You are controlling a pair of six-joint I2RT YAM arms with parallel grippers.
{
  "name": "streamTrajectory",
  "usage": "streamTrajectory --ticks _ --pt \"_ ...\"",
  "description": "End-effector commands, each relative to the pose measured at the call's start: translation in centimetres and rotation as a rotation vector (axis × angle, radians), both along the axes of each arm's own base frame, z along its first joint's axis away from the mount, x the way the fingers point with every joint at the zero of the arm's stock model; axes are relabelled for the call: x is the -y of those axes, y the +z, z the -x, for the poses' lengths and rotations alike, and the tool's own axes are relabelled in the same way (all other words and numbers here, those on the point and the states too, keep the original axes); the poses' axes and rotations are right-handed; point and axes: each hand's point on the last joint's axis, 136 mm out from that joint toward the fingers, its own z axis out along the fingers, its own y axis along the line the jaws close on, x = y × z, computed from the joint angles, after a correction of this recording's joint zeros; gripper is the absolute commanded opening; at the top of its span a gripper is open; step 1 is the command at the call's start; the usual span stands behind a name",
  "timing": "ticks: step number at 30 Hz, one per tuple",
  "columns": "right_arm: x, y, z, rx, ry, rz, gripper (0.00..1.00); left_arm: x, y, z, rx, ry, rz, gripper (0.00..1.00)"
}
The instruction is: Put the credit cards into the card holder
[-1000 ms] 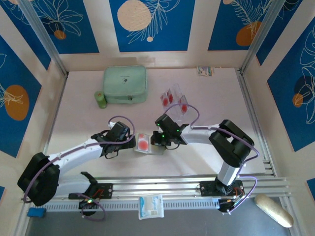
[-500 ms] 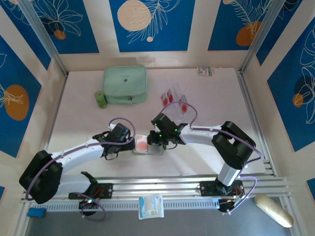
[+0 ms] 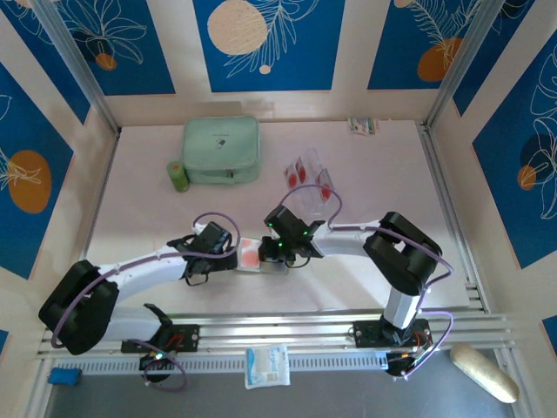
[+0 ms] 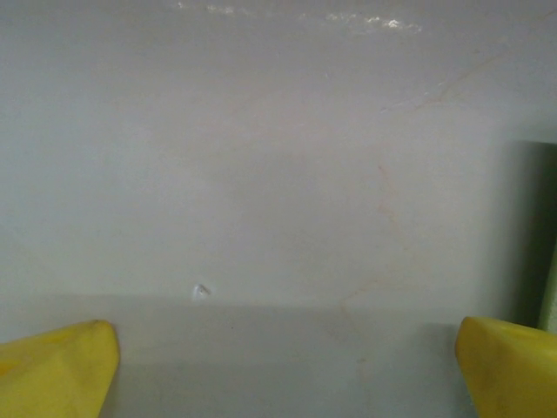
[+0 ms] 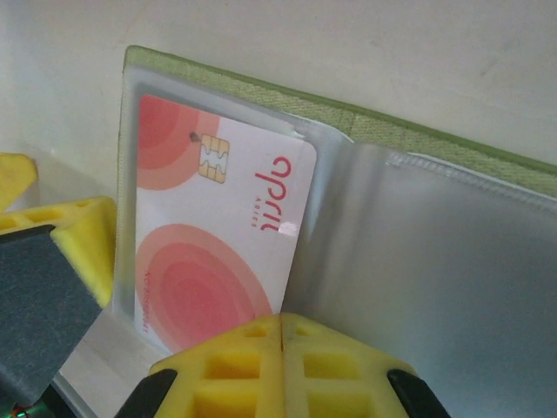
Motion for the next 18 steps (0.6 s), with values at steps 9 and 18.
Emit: streamTrajectory --ticks 9,18 --pt "-2.1 0.1 0.1 -0.02 0.03 -0.022 0.0 -0.8 -1.5 0.8 -0.032 0.019 -0.014 1.0" --pt "-2.4 1.1 0.0 -0.01 0.037 -0.036 0.0 -0.8 -0.7 0.7 -0.016 0.019 -0.005 1.0"
